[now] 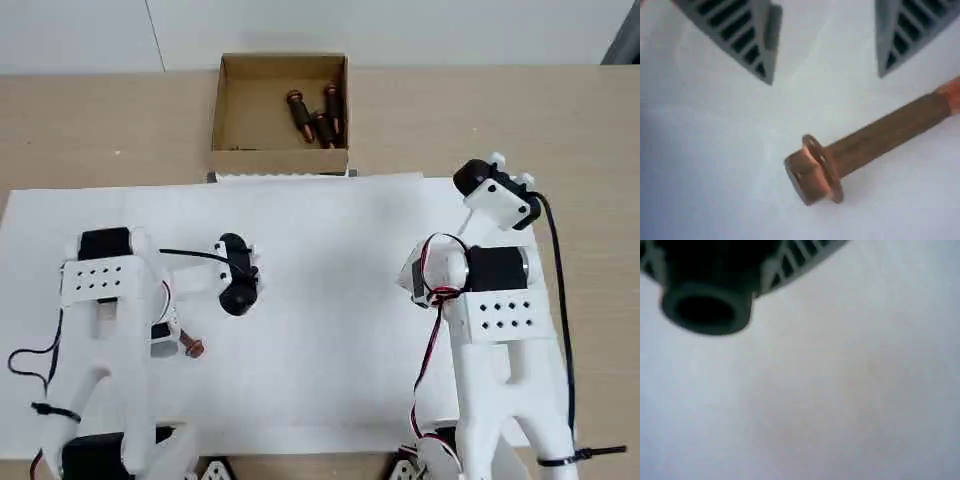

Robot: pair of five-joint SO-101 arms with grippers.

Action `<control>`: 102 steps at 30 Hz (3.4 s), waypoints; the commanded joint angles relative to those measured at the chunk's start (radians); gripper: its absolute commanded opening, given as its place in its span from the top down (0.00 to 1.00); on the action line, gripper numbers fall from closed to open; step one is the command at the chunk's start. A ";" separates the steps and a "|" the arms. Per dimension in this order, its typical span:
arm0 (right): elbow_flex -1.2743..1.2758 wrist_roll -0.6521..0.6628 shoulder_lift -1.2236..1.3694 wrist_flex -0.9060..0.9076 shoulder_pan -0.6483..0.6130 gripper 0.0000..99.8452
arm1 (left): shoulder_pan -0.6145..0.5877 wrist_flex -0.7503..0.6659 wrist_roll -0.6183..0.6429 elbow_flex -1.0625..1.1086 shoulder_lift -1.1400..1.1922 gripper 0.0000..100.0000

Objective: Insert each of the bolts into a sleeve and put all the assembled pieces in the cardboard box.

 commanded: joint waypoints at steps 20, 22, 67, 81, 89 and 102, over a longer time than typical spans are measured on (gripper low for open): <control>-0.008 0.003 -0.021 -0.007 0.004 1.00 | 0.025 -0.255 -0.568 0.151 0.000 0.83; -0.008 0.003 -0.021 -0.007 0.004 1.00 | 0.025 -0.216 -0.568 0.150 -0.008 0.83; -0.009 0.002 -0.030 -0.005 0.004 1.00 | 0.046 -0.259 -0.626 0.177 0.003 0.83; -0.009 0.002 -0.030 -0.005 0.004 1.00 | 0.046 -0.295 -0.624 0.170 0.083 0.99; -0.009 0.002 -0.030 -0.005 0.007 1.00 | 0.052 -0.292 -0.525 0.096 0.086 0.99; -0.009 0.002 -0.030 0.002 0.008 1.00 | 0.052 0.000 -0.511 -0.022 0.091 0.86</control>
